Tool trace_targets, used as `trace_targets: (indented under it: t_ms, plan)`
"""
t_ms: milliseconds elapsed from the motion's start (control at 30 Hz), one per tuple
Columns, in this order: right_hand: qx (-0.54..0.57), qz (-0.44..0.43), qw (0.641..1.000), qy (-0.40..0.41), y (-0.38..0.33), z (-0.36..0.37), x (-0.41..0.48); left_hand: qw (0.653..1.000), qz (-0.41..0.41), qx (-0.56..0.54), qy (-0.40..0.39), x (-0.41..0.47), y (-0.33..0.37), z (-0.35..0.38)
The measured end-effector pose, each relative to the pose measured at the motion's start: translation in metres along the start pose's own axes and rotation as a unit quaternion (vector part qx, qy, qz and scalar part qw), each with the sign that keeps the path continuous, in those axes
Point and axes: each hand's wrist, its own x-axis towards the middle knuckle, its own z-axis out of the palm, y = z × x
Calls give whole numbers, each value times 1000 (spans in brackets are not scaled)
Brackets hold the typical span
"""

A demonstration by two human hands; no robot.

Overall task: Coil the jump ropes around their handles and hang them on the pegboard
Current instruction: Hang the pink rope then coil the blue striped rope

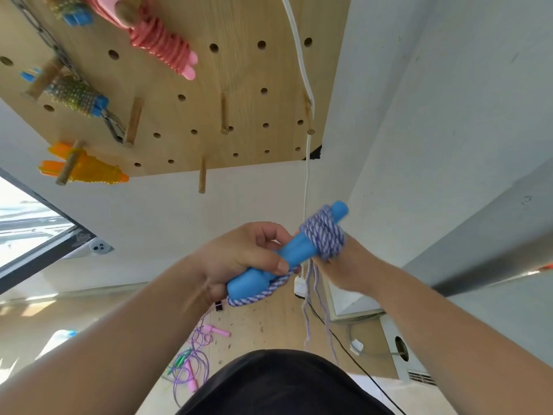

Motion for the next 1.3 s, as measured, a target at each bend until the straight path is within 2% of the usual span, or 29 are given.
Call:
trace_targets:
  t_ms: [33, 100, 200, 267, 300, 333, 367, 433, 500, 567, 667, 733, 800, 867, 967, 1100, 1200, 1300]
  plan:
    - [-21, 17, 999, -47, 4, -6, 8, 997, -15, 71, 0, -1, -1, 0]
    - [-99, -7, 990, -102, 1, -25, 26, 970, -36, 241, 26, -1, -1, -1]
    - [-221, -54, 964, -140, -22, -52, 38, 886, -35, 455, 85, 4, -1, -4]
    - [-267, -68, 952, -135, -34, -59, 42, 824, -25, 549, 137, 9, 0, -6]
    - [-278, -74, 950, -117, -42, -60, 41, 806, -13, 567, 169, 12, 0, -7]
    - [-285, -81, 950, -93, -49, -59, 40, 803, 1, 561, 202, 14, 0, -10]
    - [-280, -89, 954, -64, -55, -57, 38, 814, 15, 530, 238, 16, -1, -14]
    - [-236, -97, 967, -4, -62, -52, 29, 856, 36, 421, 298, 17, -1, -23]
    - [-137, -98, 984, 52, -62, -38, 14, 898, 54, 282, 334, 14, 3, -27]
    - [8, -70, 991, 110, -59, -20, 0, 921, 74, 188, 333, 12, 5, -25]
    - [215, 21, 957, 192, -52, 1, -9, 939, 82, 131, 308, 14, 2, -9]
    - [338, 112, 915, 189, -50, 8, -11, 950, 75, 83, 293, 17, -3, 1]
    - [450, 154, 866, 158, -53, 5, -11, 962, 69, 40, 262, 18, -6, 8]
    - [505, 145, 838, 149, -57, -2, -9, 969, 59, 33, 236, 19, -8, 12]
    - [533, 125, 818, 179, -62, -7, -5, 971, 59, 70, 222, 20, -4, 16]
    - [566, 103, 786, 226, -64, -5, 1, 969, 101, 109, 197, 14, 1, 13]
    - [571, 83, 776, 256, -65, -10, 4, 945, 159, 155, 241, 8, -13, 23]
    - [556, 59, 788, 258, -71, -18, 4, 913, 203, 183, 304, 13, -24, 28]
